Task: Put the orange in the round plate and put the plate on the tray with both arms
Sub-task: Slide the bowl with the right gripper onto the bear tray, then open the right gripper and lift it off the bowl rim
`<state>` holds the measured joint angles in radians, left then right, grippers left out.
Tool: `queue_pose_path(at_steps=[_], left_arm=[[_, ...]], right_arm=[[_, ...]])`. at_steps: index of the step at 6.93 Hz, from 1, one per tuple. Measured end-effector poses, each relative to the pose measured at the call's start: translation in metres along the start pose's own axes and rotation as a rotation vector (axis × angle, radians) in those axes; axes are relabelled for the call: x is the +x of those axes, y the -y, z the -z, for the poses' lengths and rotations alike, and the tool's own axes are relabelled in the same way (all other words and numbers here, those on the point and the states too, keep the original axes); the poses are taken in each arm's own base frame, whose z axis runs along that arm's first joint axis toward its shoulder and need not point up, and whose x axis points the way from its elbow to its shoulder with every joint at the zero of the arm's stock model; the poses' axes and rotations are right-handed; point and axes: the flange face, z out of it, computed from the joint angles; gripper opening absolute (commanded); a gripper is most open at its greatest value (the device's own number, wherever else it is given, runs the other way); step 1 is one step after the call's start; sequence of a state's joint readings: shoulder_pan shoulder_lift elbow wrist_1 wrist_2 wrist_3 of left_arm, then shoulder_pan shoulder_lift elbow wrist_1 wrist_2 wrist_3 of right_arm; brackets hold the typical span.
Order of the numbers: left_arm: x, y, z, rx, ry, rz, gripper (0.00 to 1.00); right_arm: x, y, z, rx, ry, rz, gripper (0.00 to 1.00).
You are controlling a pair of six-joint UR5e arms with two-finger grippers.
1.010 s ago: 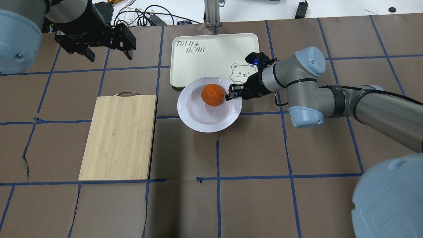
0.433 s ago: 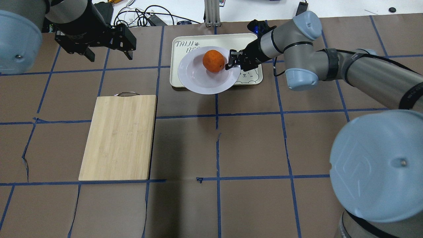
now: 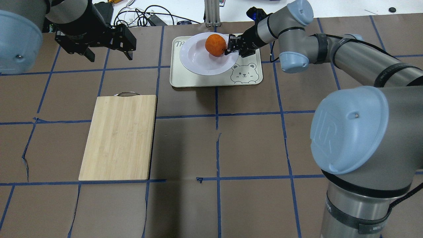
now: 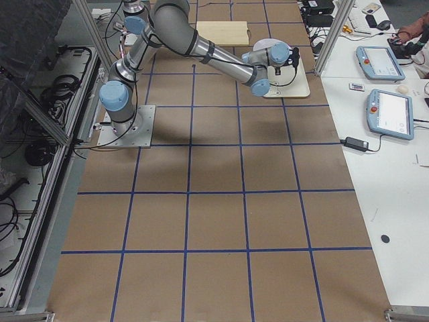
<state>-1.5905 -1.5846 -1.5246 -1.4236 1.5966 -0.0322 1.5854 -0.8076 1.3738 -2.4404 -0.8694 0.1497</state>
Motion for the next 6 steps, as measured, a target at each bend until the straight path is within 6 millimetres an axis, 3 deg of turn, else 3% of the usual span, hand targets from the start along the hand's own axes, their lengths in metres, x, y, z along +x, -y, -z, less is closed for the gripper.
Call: queue_pose_path(at_steps=[4, 5, 6], left_arm=[[0.0, 0.0, 0.0, 0.0, -0.001, 0.0, 1.0], [0.0, 0.0, 0.0, 0.0, -0.001, 0.0, 1.0], [0.0, 0.0, 0.0, 0.0, -0.001, 0.0, 1.0]], right_arm=[[0.03, 0.006, -0.035, -0.026, -0.012, -0.022, 0.0], [0.035, 0.005, -0.04, -0.031, -0.018, -0.027, 0.52], [0.038, 0.004, -0.042, -0.033, -0.026, -0.029, 0.96]])
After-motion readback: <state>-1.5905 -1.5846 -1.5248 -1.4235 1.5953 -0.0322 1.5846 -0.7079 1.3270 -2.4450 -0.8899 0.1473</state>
